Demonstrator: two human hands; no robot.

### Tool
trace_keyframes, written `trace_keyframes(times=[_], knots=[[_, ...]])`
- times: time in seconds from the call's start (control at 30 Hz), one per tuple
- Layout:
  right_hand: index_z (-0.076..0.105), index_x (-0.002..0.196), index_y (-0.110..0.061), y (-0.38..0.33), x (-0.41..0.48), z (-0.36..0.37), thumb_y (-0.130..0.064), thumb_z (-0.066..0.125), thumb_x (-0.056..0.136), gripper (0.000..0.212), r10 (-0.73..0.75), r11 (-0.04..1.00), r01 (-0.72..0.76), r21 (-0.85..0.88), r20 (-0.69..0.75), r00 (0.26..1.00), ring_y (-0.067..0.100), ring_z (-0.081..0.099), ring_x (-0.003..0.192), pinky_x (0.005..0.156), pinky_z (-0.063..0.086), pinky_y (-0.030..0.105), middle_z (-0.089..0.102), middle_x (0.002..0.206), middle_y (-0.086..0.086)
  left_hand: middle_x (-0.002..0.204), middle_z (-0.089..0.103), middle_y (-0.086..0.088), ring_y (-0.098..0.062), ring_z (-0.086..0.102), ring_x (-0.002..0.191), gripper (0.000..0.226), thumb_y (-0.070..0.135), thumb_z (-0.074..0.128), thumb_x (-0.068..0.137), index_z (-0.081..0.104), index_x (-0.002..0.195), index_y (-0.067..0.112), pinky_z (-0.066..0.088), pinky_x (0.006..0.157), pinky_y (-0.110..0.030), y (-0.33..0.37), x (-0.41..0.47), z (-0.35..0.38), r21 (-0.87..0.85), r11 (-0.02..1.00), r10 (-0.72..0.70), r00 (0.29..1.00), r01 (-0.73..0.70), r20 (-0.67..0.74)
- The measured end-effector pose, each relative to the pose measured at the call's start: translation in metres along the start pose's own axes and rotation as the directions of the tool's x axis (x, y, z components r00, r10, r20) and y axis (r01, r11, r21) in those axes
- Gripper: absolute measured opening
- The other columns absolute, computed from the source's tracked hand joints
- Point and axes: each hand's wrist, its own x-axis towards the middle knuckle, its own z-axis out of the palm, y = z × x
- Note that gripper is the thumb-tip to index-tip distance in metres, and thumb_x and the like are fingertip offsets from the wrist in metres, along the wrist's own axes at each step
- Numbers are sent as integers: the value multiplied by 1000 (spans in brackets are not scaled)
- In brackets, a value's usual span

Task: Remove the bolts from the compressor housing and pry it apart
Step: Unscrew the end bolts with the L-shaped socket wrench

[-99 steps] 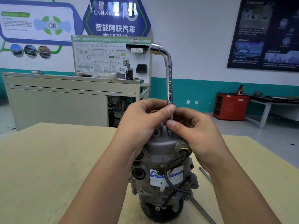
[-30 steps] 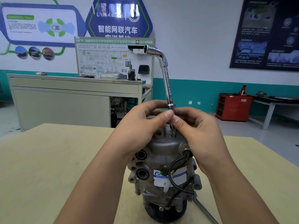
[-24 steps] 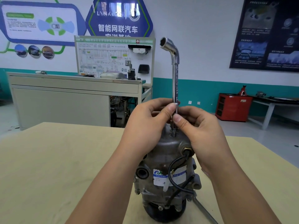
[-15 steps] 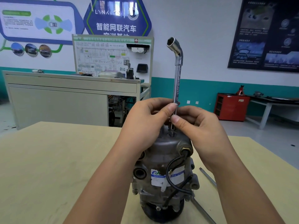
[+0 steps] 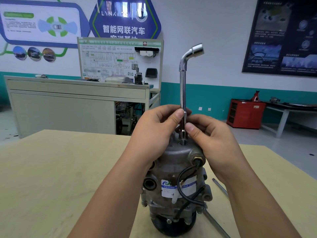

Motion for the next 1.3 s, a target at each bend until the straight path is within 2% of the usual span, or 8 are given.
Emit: trace_keyframes(times=[0.1, 0.2, 0.37, 0.57, 0.73, 0.97, 1.1, 1.3], knots=[[71, 85, -37, -1, -1, 1, -26, 68, 79, 13, -15, 999, 17, -32, 33, 999, 8, 67, 88, 77, 53, 21, 72, 90, -7, 82, 74, 11, 0, 68, 81, 8, 26, 65, 88, 72, 90, 25, 51, 76, -18, -2, 1, 0, -8, 1000, -3, 999, 3, -36], [70, 86, -31, 1, 0, 1, -10, 65, 84, 22, -6, 999, 7, -52, 28, 1000, 10, 67, 88, 78, 53, 24, 72, 89, -5, 75, 72, 14, 4, 66, 72, 3, 30, 71, 81, 69, 80, 28, 49, 65, -10, -3, 1, -1, -17, 1000, -4, 997, 3, -71], [70, 89, -31, 1, 0, 1, -9, 61, 86, 24, 18, 999, -19, 29, 27, 999, 8, 68, 90, 77, 52, 19, 73, 93, -8, 83, 74, 8, -4, 69, 79, 9, 24, 63, 90, 71, 88, 26, 52, 73, -17, -4, 1, 0, -38, 999, -18, 999, 17, -43], [71, 88, -31, 0, -1, 1, -7, 63, 85, 25, 14, 1000, -14, -18, 28, 999, 13, 67, 92, 84, 53, 31, 73, 93, -3, 76, 73, 10, 1, 67, 71, 5, 25, 75, 78, 70, 80, 26, 49, 62, -11, -3, -1, -2, -67, 998, -21, 998, 17, -63], [67, 92, -30, -1, -1, 2, -11, 59, 87, 21, 37, 998, -39, 40, 60, 998, 8, 68, 90, 78, 54, 19, 73, 93, -8, 88, 75, 4, -12, 71, 89, 18, 26, 57, 94, 75, 89, 26, 54, 83, -30, -1, -2, -3, -94, 994, -56, 998, 53, -24], [67, 94, -28, -2, 0, 1, -6, 60, 87, 24, 44, 999, -44, 6, 41, 998, 9, 68, 92, 79, 53, 20, 73, 95, -6, 76, 74, 11, 3, 67, 71, 4, 24, 72, 83, 75, 86, 24, 47, 60, -8, 1, -4, -3, -86, 995, -58, 997, 54, -47], [67, 93, -30, -4, -1, 2, -26, 66, 75, 18, 33, 999, -33, 3, 53, 998, 7, 67, 90, 75, 52, 18, 72, 93, -8, 78, 74, 10, 1, 68, 74, 5, 23, 72, 83, 75, 87, 24, 49, 63, -9, 2, -3, -4, -93, 993, -74, 996, 69, -54], [70, 90, -27, -2, -2, 3, -3, 60, 84, 26, 50, 996, -51, 67, 5, 999, 11, 68, 90, 77, 53, 20, 74, 91, -4, 81, 74, 12, 2, 68, 77, 7, 29, 67, 86, 74, 88, 28, 50, 67, -12, 4, -5, -8, 15, 997, -70, 997, 71, -41]])
